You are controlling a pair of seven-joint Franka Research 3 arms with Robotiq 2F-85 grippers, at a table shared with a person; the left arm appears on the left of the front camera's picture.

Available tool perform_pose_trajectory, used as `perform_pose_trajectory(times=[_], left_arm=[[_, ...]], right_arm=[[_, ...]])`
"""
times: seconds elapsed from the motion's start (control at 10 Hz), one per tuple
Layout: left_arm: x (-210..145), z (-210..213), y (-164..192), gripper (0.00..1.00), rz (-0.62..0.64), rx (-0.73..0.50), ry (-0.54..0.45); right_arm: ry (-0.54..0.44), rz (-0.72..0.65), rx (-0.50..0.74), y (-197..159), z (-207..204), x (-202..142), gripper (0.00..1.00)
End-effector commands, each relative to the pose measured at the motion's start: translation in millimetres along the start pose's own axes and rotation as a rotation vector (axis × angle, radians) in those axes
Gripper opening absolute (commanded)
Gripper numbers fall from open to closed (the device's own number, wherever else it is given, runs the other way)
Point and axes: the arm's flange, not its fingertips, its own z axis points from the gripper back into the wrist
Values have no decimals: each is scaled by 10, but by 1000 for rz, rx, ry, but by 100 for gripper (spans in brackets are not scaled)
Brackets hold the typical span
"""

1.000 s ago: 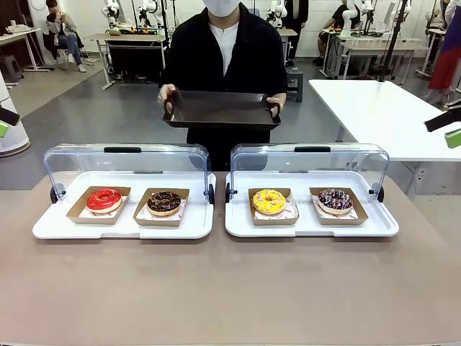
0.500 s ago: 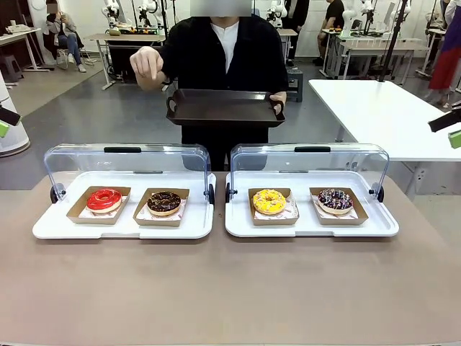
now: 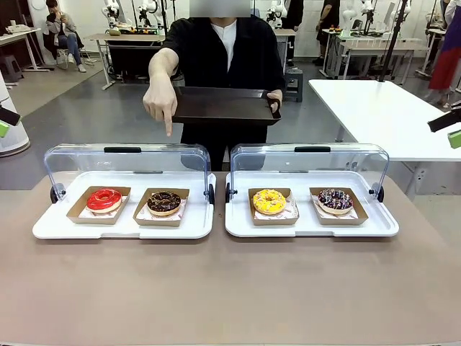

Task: Provide the desired donut to the person.
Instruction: Pick up and lift the Paper togo box containing the Donut pointed at by the person.

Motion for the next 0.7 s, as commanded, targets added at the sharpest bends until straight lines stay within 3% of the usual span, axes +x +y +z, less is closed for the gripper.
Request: perform_pose_trajectory(times=[0.0, 0.6], left_arm=[[6, 6, 0, 100, -4, -1, -7], [6, 6, 0, 100, -4, -1, -7]], right_arm=[[-16, 10, 5, -9, -2, 8, 100], [-16, 10, 5, -9, -2, 8, 100]])
